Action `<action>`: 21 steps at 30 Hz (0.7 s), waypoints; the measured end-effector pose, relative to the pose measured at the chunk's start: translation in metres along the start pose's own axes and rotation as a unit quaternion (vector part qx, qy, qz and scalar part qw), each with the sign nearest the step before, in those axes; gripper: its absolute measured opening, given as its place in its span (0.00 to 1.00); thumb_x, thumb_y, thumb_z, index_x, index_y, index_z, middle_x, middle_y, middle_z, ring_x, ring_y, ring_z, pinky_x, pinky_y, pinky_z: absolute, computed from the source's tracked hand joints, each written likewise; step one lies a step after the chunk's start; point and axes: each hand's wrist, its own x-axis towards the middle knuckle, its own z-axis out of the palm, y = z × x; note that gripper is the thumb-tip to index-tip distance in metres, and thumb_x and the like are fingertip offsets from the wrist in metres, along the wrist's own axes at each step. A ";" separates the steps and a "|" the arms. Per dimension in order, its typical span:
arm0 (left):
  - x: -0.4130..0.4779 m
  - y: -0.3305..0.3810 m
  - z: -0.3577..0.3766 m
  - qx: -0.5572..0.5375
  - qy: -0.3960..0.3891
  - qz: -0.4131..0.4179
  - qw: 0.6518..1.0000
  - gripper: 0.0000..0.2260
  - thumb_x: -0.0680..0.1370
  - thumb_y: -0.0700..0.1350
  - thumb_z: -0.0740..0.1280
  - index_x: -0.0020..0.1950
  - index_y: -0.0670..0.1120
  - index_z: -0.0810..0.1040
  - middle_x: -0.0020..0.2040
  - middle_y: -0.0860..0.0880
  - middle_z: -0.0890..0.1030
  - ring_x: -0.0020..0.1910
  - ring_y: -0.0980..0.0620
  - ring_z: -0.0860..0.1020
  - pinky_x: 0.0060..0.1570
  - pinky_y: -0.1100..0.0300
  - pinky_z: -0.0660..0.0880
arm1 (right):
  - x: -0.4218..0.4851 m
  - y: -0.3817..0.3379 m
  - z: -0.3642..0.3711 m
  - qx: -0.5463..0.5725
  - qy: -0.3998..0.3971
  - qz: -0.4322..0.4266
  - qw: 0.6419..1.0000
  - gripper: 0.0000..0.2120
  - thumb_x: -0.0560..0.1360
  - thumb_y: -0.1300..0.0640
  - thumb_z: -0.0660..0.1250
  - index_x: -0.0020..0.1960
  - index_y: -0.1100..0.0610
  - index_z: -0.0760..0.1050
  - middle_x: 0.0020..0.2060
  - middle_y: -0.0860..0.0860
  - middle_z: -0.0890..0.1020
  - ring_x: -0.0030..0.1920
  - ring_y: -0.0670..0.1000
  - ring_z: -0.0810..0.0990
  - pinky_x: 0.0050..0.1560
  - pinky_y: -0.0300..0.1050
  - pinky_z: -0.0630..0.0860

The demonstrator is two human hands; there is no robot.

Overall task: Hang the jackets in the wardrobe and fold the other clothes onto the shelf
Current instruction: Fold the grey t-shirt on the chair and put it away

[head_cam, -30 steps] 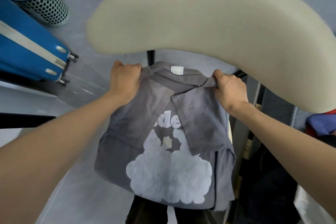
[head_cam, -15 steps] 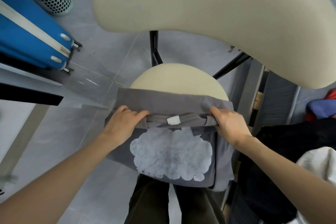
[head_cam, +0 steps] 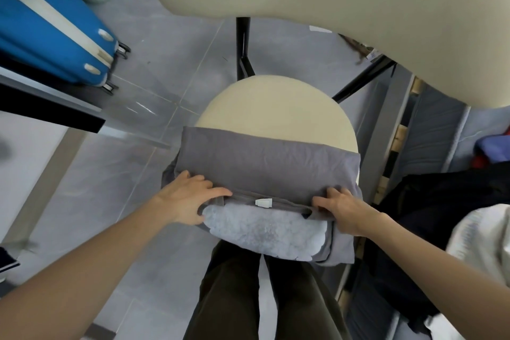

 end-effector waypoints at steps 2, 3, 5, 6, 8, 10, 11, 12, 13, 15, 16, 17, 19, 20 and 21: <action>-0.001 0.004 0.002 -0.060 -0.007 -0.009 0.998 0.18 0.74 0.62 0.62 0.64 0.64 0.72 0.48 0.59 0.76 0.53 0.55 0.75 0.46 0.62 0.66 | 0.000 -0.003 -0.001 0.010 -0.017 -0.005 1.000 0.22 0.76 0.59 0.59 0.66 0.41 0.65 0.59 0.52 0.65 0.62 0.60 0.65 0.63 0.54 0.68; 0.001 0.007 0.001 -0.099 -0.006 -0.029 0.995 0.14 0.74 0.64 0.61 0.54 0.62 0.78 0.43 0.58 0.76 0.48 0.57 0.77 0.42 0.63 0.67 | 0.001 -0.005 -0.002 0.013 -0.021 -0.002 1.000 0.21 0.76 0.58 0.60 0.64 0.39 0.68 0.57 0.51 0.65 0.61 0.60 0.65 0.63 0.54 0.68; 0.009 0.011 -0.002 -0.196 -0.016 -0.080 0.977 0.22 0.74 0.68 0.58 0.35 0.56 0.83 0.38 0.55 0.80 0.38 0.57 0.79 0.39 0.63 0.71 | 0.002 -0.009 -0.007 0.028 -0.043 0.013 0.999 0.19 0.75 0.56 0.61 0.59 0.35 0.73 0.54 0.47 0.63 0.61 0.58 0.64 0.66 0.54 0.66; 0.012 0.014 -0.005 -0.247 -0.018 -0.095 0.964 0.26 0.74 0.70 0.56 0.29 0.55 0.82 0.37 0.52 0.82 0.36 0.56 0.80 0.41 0.62 0.74 | 0.002 -0.011 -0.009 0.038 -0.061 0.021 0.997 0.19 0.75 0.56 0.61 0.58 0.34 0.75 0.53 0.46 0.62 0.61 0.58 0.63 0.66 0.54 0.66; 0.019 0.019 -0.013 -0.329 0.007 -0.110 0.938 0.29 0.75 0.70 0.56 0.25 0.54 0.81 0.35 0.46 0.82 0.34 0.53 0.80 0.45 0.59 0.75 | 0.002 -0.015 -0.015 0.054 -0.081 0.035 0.995 0.16 0.75 0.55 0.62 0.55 0.36 0.78 0.53 0.46 0.64 0.61 0.57 0.63 0.66 0.54 0.68; 0.026 0.020 -0.022 -0.350 0.085 -0.122 0.925 0.25 0.77 0.64 0.60 0.29 0.52 0.83 0.36 0.45 0.81 0.35 0.51 0.79 0.47 0.54 0.76 | 0.005 -0.018 -0.021 0.069 -0.018 0.050 0.996 0.14 0.76 0.56 0.60 0.54 0.42 0.80 0.56 0.47 0.72 0.61 0.56 0.71 0.60 0.51 0.72; 0.030 0.019 -0.026 -0.338 0.137 -0.124 0.923 0.19 0.78 0.59 0.62 0.35 0.52 0.84 0.38 0.47 0.80 0.38 0.52 0.78 0.48 0.51 0.76 | 0.007 -0.018 -0.026 0.078 0.046 0.061 0.994 0.14 0.77 0.57 0.58 0.56 0.45 0.79 0.57 0.48 0.74 0.60 0.55 0.74 0.56 0.49 0.74; 0.034 0.017 -0.029 -0.322 0.182 -0.121 0.921 0.11 0.79 0.55 0.64 0.44 0.52 0.84 0.43 0.49 0.79 0.43 0.52 0.77 0.50 0.50 0.75 | 0.010 -0.017 -0.031 0.092 0.114 0.071 0.987 0.15 0.77 0.58 0.58 0.59 0.47 0.77 0.59 0.49 0.75 0.59 0.55 0.75 0.53 0.49 0.74; 0.039 0.014 -0.034 -0.299 0.213 -0.113 0.923 0.09 0.79 0.51 0.65 0.54 0.51 0.81 0.49 0.49 0.77 0.50 0.51 0.76 0.53 0.49 0.75 | 0.013 -0.015 -0.036 0.111 0.174 0.076 0.976 0.16 0.77 0.59 0.58 0.61 0.48 0.74 0.60 0.50 0.74 0.60 0.56 0.73 0.51 0.49 0.74; 0.052 0.006 -0.041 -0.235 0.229 -0.104 0.939 0.16 0.80 0.47 0.64 0.68 0.48 0.74 0.60 0.48 0.73 0.60 0.47 0.71 0.58 0.48 0.72 | 0.020 -0.010 -0.047 0.148 0.244 0.072 0.956 0.21 0.75 0.61 0.61 0.67 0.50 0.69 0.62 0.51 0.70 0.62 0.57 0.69 0.49 0.52 0.75; 0.058 0.001 -0.044 -0.199 0.227 -0.110 0.947 0.18 0.80 0.47 0.63 0.70 0.47 0.71 0.63 0.47 0.71 0.62 0.46 0.69 0.58 0.49 0.71 | 0.026 -0.007 -0.052 0.163 0.258 0.075 0.949 0.23 0.75 0.61 0.62 0.69 0.50 0.67 0.64 0.52 0.68 0.62 0.58 0.69 0.49 0.53 0.76; 0.064 -0.003 -0.047 -0.169 0.224 -0.119 0.952 0.19 0.81 0.47 0.63 0.72 0.47 0.69 0.66 0.47 0.69 0.63 0.45 0.69 0.58 0.49 0.71 | 0.031 -0.005 -0.057 0.177 0.262 0.084 0.945 0.25 0.75 0.61 0.63 0.70 0.50 0.65 0.65 0.53 0.66 0.61 0.58 0.70 0.49 0.54 0.76; 0.074 -0.013 -0.052 -0.139 0.200 -0.135 0.960 0.19 0.81 0.47 0.61 0.72 0.46 0.67 0.68 0.47 0.68 0.63 0.45 0.68 0.56 0.49 0.71 | 0.044 0.003 -0.066 0.218 0.249 0.112 0.937 0.25 0.77 0.58 0.64 0.72 0.51 0.63 0.67 0.55 0.65 0.58 0.60 0.74 0.52 0.52 0.74; 0.077 -0.017 -0.054 -0.140 0.182 -0.142 0.963 0.19 0.82 0.47 0.60 0.72 0.45 0.67 0.68 0.47 0.67 0.63 0.45 0.69 0.56 0.48 0.71 | 0.050 0.007 -0.069 0.241 0.233 0.125 0.934 0.24 0.78 0.56 0.64 0.72 0.52 0.62 0.66 0.56 0.65 0.56 0.60 0.77 0.54 0.51 0.73; 0.080 -0.022 -0.054 -0.147 0.166 -0.146 0.964 0.18 0.82 0.47 0.60 0.71 0.45 0.67 0.67 0.46 0.67 0.62 0.44 0.69 0.55 0.48 0.72 | 0.054 0.012 -0.072 0.260 0.213 0.138 0.932 0.23 0.78 0.55 0.64 0.71 0.52 0.63 0.65 0.57 0.66 0.53 0.61 0.78 0.55 0.50 0.74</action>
